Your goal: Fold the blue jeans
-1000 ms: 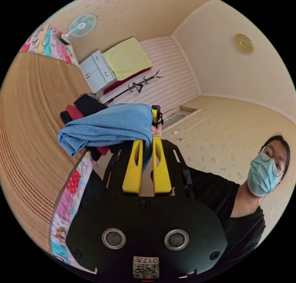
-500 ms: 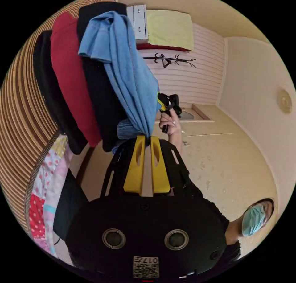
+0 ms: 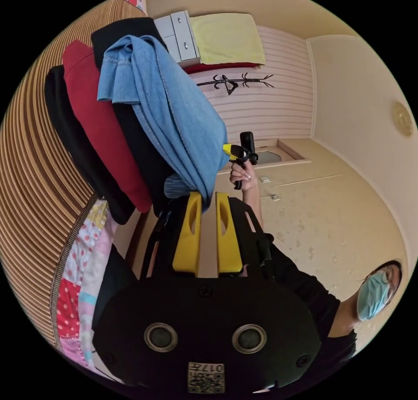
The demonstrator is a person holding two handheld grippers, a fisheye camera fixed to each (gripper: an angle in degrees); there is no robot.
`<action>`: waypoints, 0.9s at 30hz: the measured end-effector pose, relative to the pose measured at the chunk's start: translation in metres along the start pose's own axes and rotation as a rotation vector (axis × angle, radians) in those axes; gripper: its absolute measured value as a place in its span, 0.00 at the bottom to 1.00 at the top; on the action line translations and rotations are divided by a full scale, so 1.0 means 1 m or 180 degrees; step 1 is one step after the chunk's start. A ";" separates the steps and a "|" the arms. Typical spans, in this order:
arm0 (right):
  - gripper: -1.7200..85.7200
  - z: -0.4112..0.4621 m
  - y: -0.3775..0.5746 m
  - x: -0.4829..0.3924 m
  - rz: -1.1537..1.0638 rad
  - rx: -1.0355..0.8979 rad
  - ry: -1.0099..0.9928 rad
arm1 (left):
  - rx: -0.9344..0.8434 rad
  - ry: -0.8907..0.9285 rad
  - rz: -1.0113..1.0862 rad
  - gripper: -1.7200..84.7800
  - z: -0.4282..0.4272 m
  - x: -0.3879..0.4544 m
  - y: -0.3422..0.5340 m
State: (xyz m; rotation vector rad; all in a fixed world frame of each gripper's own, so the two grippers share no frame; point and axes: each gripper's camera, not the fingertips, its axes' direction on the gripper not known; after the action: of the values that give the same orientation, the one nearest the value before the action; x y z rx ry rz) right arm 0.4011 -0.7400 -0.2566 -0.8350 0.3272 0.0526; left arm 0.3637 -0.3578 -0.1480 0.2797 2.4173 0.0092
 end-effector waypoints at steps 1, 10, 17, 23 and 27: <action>0.07 -0.005 -0.001 -0.011 0.0018 0.0019 0.0018 | -0.0018 0.0130 -0.0169 0.08 0.002 -0.002 -0.008; 0.06 -0.027 -0.024 -0.068 0.0545 -0.0159 0.1029 | 0.0057 0.1100 -0.1146 0.06 0.015 -0.029 -0.030; 0.11 0.035 0.001 -0.093 0.0623 -0.0202 0.1883 | 0.0135 0.0106 -0.0536 0.10 -0.004 -0.001 -0.008; 0.10 0.036 0.077 -0.200 0.0234 0.1097 0.2795 | 0.0383 -0.1104 0.0279 0.11 -0.072 0.073 0.047; 0.06 0.076 0.169 -0.277 -0.0605 0.2353 0.2947 | 0.1188 -0.2000 0.0710 0.03 -0.141 0.119 0.146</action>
State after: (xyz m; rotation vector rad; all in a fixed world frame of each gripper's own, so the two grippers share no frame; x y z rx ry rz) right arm 0.1290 -0.5478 -0.2454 -0.0958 1.0566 -0.6192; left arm 0.2136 -0.1816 -0.1056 0.6191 1.7413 -0.3770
